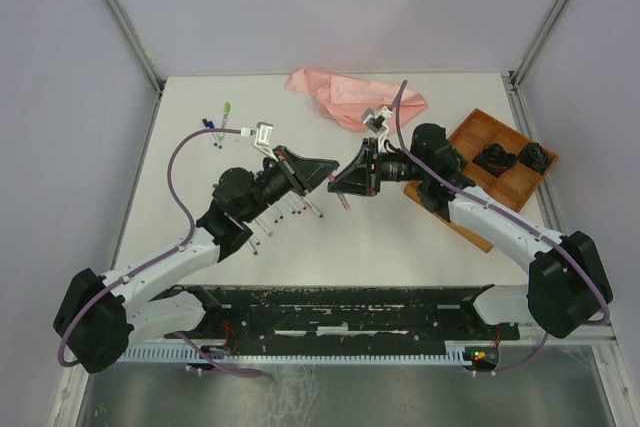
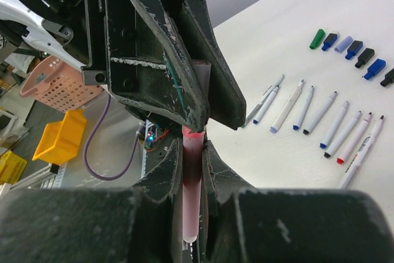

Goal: Open the pen caps
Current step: Open the pen cap from the pen.

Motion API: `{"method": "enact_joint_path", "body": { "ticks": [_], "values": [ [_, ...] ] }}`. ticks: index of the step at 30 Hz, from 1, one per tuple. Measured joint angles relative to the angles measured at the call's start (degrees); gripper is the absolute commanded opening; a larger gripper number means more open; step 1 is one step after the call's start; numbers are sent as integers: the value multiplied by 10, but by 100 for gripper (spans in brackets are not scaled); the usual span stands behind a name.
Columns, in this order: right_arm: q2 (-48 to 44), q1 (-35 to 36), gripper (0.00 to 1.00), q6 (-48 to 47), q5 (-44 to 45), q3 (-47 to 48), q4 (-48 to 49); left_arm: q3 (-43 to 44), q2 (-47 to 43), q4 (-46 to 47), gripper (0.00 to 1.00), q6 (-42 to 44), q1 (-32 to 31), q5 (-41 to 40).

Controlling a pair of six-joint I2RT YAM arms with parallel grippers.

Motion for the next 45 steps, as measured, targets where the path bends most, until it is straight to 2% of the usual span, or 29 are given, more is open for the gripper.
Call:
{"method": "enact_joint_path", "body": {
  "ticks": [6,10,15,17,22,24,29,35,39,45],
  "values": [
    [5,0,0,-3,10,7,-23,20,1,-49,3,24,0,-14],
    [11,-1,0,-7,25,21,-11,81,2,-135,3,79,-1,-51],
    [31,0,0,-13,54,53,25,145,14,-184,3,120,20,-65],
    [42,0,0,-14,58,61,26,172,27,-192,3,130,36,-76],
    [80,7,0,-13,23,48,-21,287,56,-148,3,144,147,-152],
    [91,9,0,-12,17,46,-40,308,55,-128,3,144,164,-163],
    [95,9,0,-22,13,46,-62,311,63,-111,3,144,170,-156],
    [95,9,0,-43,13,46,-95,243,99,-122,3,142,172,-126],
    [95,9,0,-61,14,48,-115,203,135,-145,3,133,172,-106],
    [95,7,0,-89,26,64,-159,205,226,-200,3,129,173,-90]
  ]
}}
